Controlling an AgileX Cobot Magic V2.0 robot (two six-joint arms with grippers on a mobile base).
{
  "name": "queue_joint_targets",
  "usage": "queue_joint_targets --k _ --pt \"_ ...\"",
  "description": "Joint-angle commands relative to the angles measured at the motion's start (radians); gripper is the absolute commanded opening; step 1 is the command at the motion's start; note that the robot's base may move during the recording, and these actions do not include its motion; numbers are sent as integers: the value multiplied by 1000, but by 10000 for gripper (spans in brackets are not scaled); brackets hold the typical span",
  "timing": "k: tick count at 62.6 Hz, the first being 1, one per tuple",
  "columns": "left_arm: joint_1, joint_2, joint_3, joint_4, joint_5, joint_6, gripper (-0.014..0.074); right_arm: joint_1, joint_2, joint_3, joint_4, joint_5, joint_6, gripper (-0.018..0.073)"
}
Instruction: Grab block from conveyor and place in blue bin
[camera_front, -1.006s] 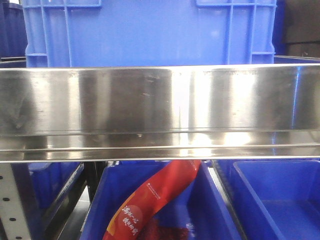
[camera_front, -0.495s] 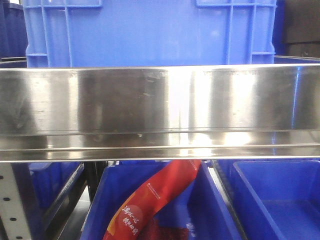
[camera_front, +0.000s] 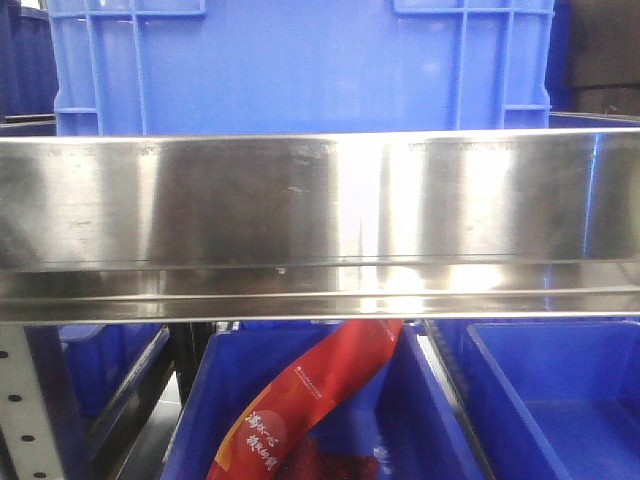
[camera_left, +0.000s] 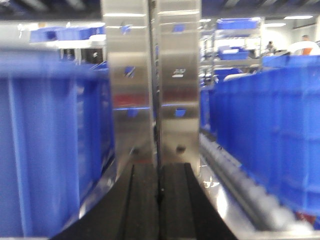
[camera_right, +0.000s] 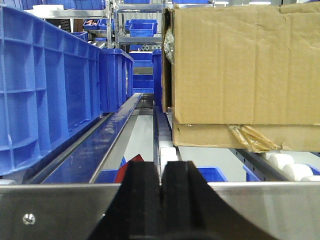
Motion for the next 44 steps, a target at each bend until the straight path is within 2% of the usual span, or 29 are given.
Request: queue_joint_targets --k 1,4,7,44 --pt "-6 -4 63 4 -64 -15 -111 2 -4 -1 -1 -17 -3 -162" --pt "-9 -4 63 4 -78 -50 -111 2 -4 -1 -1 -17 -3 -162" --pt "-10 -4 63 4 -18 -70 -111 2 -4 -1 -1 -17 -3 -162" --pt "-10 -4 63 2 -14 -70 -111 3 -4 -1 -1 -10 -3 -162"
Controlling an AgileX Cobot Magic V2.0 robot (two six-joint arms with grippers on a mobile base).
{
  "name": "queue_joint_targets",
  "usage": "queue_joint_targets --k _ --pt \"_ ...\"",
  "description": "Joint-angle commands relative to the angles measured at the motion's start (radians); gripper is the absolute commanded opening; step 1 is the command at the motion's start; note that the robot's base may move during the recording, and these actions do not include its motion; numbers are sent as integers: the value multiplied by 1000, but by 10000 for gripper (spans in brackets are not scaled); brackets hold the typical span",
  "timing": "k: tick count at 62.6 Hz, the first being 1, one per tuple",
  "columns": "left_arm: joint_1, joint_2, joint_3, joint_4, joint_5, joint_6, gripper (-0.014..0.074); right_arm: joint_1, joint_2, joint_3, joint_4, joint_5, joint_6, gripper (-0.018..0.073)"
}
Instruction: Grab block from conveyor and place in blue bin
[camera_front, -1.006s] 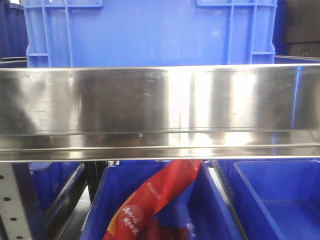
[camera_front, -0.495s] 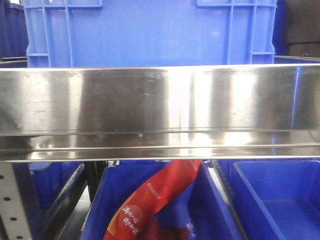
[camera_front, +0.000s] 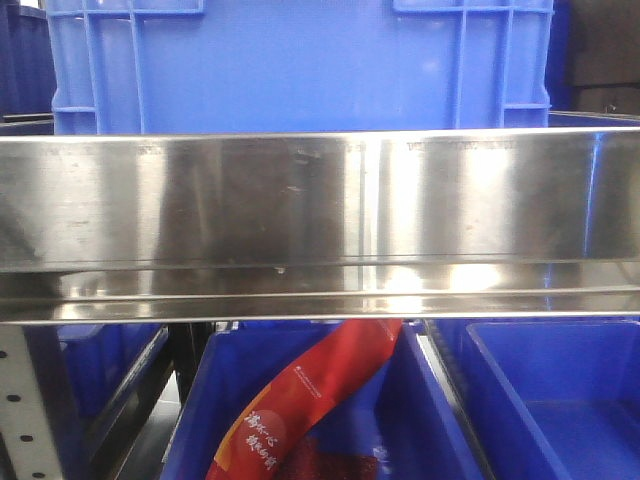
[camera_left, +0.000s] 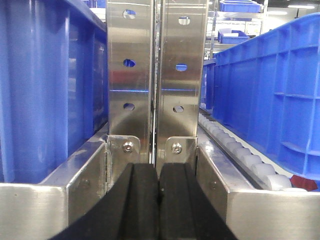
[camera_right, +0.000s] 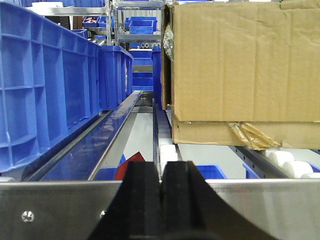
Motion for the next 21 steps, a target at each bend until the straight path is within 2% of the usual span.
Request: queue_joint_targets --k 1,21 --pt "-7 -5 -3 2 -8 -6 -111 2 -3 -1 -1 -16 -3 -162" --pt "-7 -5 -3 2 -8 -6 -111 2 -3 -1 -1 -16 -3 -162"
